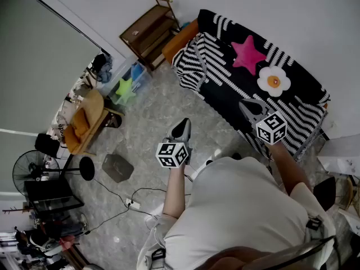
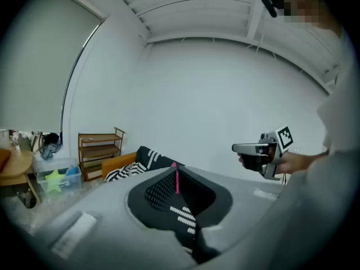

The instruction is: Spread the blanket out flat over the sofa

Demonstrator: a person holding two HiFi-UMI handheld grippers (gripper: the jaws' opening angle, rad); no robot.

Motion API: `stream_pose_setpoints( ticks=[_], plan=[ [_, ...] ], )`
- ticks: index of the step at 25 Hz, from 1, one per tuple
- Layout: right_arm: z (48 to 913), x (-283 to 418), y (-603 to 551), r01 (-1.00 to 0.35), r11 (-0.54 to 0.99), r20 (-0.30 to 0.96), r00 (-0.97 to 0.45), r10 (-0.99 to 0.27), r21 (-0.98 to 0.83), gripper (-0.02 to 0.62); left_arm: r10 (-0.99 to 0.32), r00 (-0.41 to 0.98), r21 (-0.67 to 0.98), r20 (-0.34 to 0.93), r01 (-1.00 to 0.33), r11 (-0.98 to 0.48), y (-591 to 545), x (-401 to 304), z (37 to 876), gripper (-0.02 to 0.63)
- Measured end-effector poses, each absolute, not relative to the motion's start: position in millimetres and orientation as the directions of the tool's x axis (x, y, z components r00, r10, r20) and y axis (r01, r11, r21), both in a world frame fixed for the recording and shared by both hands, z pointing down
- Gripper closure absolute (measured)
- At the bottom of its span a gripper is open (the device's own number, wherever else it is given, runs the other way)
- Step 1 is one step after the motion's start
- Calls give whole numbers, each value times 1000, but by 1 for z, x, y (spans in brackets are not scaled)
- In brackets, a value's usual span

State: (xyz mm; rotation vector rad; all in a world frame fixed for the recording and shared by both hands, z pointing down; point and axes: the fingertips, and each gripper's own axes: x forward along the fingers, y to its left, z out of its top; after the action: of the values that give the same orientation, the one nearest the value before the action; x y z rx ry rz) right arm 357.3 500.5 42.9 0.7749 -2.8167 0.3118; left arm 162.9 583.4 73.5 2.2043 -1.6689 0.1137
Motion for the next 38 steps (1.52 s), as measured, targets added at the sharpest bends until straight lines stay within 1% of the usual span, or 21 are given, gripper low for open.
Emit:
stream_pose_setpoints(
  ticks=[13, 23, 32, 35, 37, 38],
  plan=[
    [35, 355, 502, -530, 833, 231, -840, -491, -160, 594, -915, 285, 256, 286, -943, -214, 590, 161, 74, 580],
    [49, 359, 503, -554, 813, 265, -823, -503, -178, 594, -925, 259, 264, 279, -946, -186, 592, 158, 78, 578],
    [51, 353, 510, -556, 812, 280, -819, -501, -176, 594, -925, 272, 295, 265, -936, -191, 595, 150, 79, 577],
    [54, 350, 512, -554, 814, 285, -819, -497, -173, 594, -924, 277, 299, 262, -934, -195, 596, 149, 81, 557],
    [55, 348, 514, -553, 816, 287, -820, -496, -170, 594, -924, 277, 298, 264, -934, -195, 598, 146, 82, 518],
    [55, 345, 515, -552, 817, 288, -820, -495, -168, 594, -924, 275, 299, 264, -935, -193, 600, 144, 82, 511]
  ],
)
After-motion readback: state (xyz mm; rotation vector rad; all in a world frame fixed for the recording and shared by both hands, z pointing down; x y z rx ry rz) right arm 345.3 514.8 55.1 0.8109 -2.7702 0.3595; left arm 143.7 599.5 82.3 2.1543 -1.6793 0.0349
